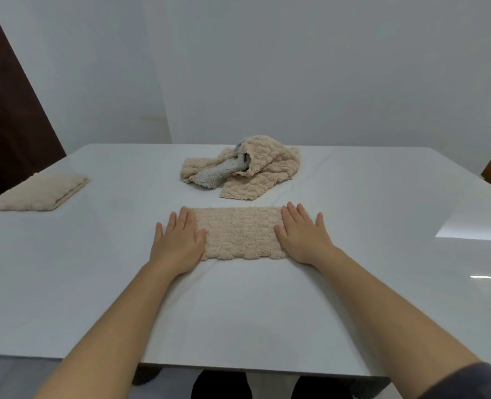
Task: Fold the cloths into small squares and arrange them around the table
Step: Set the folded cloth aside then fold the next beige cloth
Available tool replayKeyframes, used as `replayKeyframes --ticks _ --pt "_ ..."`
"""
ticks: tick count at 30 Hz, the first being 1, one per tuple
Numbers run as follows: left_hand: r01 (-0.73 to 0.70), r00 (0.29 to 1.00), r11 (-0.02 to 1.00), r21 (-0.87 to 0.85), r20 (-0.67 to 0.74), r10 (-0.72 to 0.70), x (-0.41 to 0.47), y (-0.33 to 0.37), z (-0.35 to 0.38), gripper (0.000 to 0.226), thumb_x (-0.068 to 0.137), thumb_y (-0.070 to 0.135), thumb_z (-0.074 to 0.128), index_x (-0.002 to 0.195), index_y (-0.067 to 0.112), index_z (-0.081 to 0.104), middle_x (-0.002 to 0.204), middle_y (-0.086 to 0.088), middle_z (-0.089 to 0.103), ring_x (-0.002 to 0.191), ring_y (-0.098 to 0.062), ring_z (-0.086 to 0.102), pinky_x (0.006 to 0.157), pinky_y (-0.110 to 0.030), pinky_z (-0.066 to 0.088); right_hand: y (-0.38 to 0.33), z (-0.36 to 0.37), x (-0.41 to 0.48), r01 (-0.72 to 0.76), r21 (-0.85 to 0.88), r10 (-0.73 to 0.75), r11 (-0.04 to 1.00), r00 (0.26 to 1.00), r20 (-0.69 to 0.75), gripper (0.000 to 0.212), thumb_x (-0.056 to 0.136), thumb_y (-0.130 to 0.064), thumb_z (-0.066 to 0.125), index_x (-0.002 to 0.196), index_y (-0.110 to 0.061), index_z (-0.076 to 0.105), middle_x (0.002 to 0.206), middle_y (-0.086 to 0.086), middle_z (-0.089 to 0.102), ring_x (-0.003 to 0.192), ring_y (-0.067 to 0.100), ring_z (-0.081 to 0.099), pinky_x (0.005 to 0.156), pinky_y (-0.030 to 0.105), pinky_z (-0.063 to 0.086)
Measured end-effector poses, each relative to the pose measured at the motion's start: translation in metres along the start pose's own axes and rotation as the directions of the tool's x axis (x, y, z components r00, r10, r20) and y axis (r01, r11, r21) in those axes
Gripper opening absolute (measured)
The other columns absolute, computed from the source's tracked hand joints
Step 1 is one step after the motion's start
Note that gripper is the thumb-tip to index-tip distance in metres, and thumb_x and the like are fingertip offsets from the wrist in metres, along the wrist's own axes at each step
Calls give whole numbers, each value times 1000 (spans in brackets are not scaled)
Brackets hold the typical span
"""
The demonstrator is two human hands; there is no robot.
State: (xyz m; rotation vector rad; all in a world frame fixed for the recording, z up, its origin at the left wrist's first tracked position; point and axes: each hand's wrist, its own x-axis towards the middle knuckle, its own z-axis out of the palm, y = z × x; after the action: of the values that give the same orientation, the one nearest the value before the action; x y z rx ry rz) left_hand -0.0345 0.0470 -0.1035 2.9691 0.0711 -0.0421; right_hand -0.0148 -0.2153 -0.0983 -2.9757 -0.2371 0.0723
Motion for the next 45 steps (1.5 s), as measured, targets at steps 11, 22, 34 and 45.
replayKeyframes --ticks 11,22,34,45 --pt "42 995 999 -18 -85 -44 -3 -2 3 64 101 46 17 155 15 5 163 -7 4 150 -21 -1 120 -46 -3 -60 -7 5 115 18 -114 993 993 -27 64 102 -50 12 157 -20 0 164 0 -8 150 22 -12 117 56 -12" --pt "166 966 964 -208 -164 -202 4 6 -22 65 86 51 54 139 18 38 134 -5 52 124 -26 46 99 -42 39 -66 12 10 109 28 -108 994 993 -53 64 101 -50 15 157 -21 5 165 -1 -2 151 22 -6 118 56 -6" --pt "513 858 516 -686 396 -327 29 -13 -60 45 83 35 73 114 6 58 108 -15 69 98 -31 68 89 -40 53 -65 12 9 121 36 -119 992 991 -60 64 101 -50 15 157 -22 5 165 -1 -1 151 22 -5 118 57 -5" --pt "275 961 546 -791 207 -184 32 -14 -57 32 87 24 70 111 5 63 104 -15 71 96 -31 69 90 -45 54 -66 12 8 130 33 -128 991 990 -54 62 101 -51 15 157 -26 4 165 0 -1 151 23 -6 118 58 -5"
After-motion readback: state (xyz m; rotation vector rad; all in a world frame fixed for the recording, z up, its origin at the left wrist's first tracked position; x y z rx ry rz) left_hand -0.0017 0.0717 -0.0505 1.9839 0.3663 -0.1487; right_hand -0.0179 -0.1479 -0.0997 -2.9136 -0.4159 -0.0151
